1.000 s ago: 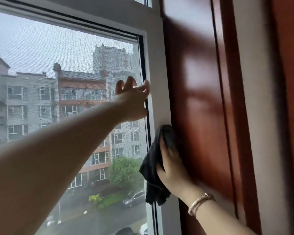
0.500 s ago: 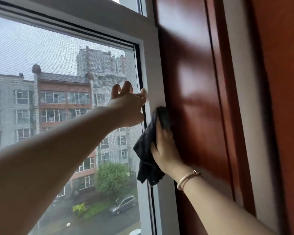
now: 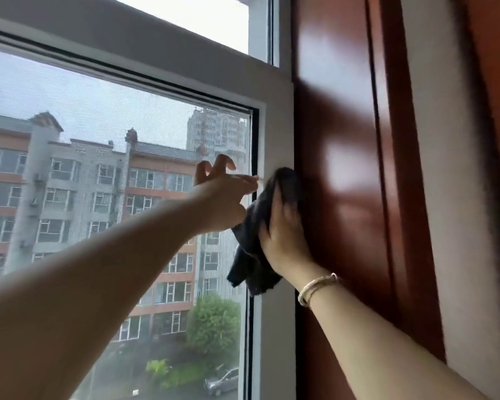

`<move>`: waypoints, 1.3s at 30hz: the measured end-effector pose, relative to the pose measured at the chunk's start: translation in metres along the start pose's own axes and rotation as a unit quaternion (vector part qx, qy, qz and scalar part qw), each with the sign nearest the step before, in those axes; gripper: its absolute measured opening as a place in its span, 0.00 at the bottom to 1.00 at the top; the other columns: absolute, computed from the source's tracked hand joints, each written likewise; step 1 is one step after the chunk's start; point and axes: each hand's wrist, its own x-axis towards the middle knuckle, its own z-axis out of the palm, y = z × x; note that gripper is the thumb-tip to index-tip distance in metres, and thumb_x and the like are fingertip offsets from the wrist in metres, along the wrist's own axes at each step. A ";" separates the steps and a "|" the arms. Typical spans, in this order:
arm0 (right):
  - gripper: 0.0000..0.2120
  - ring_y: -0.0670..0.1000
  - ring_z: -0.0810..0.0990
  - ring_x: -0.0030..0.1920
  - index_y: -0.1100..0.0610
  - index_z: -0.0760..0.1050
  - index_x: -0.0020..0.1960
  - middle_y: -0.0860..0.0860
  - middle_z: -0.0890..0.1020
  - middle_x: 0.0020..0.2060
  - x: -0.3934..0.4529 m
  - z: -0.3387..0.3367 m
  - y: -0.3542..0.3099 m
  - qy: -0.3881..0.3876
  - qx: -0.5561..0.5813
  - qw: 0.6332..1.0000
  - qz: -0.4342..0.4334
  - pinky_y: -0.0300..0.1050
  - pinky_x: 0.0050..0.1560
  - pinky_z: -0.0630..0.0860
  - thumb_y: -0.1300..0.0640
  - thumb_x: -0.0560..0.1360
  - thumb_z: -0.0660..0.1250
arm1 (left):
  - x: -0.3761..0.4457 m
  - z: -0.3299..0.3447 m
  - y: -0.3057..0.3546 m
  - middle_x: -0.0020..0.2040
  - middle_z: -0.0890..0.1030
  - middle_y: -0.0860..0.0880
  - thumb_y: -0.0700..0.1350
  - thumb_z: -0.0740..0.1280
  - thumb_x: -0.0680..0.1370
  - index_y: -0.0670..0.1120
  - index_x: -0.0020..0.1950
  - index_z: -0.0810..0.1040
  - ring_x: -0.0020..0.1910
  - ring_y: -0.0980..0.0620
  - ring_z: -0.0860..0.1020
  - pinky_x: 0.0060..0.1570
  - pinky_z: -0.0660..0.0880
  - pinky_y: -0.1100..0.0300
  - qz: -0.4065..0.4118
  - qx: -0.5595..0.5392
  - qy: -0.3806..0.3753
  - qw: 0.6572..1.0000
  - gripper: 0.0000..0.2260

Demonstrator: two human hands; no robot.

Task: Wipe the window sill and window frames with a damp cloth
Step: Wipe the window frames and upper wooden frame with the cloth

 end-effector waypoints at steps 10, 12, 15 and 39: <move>0.33 0.54 0.54 0.73 0.53 0.42 0.77 0.58 0.61 0.74 -0.032 0.007 0.007 -0.004 -0.038 0.998 -0.057 0.47 0.75 0.47 0.52 0.77 0.52 | -0.012 -0.026 -0.018 0.75 0.58 0.63 0.38 0.63 0.73 0.56 0.75 0.61 0.70 0.55 0.50 0.60 0.43 0.57 -0.002 0.038 0.028 0.999 0.32; 0.34 0.55 0.54 0.75 0.53 0.39 0.77 0.57 0.57 0.75 0.001 0.001 0.003 -0.005 -0.024 0.998 -0.050 0.48 0.76 0.47 0.54 0.79 0.55 | -0.008 -0.029 -0.022 0.75 0.58 0.63 0.38 0.63 0.72 0.56 0.75 0.61 0.70 0.55 0.49 0.61 0.42 0.56 -0.003 0.046 0.036 0.998 0.33; 0.33 0.57 0.54 0.75 0.54 0.41 0.78 0.57 0.55 0.75 0.057 -0.011 -0.004 0.010 -0.026 0.999 -0.027 0.50 0.76 0.49 0.54 0.79 0.56 | -0.003 -0.035 -0.021 0.75 0.57 0.63 0.37 0.62 0.73 0.55 0.75 0.61 0.70 0.56 0.48 0.60 0.42 0.57 0.004 0.050 0.053 0.997 0.32; 0.30 0.57 0.65 0.68 0.59 0.45 0.77 0.58 0.65 0.69 0.195 -0.042 -0.039 0.022 -0.110 0.992 -0.053 0.49 0.69 0.60 0.59 0.79 0.55 | 0.040 -0.115 -0.113 0.79 0.44 0.51 0.53 0.51 0.82 0.49 0.78 0.44 0.78 0.49 0.46 0.75 0.39 0.47 -0.091 0.248 0.076 0.962 0.27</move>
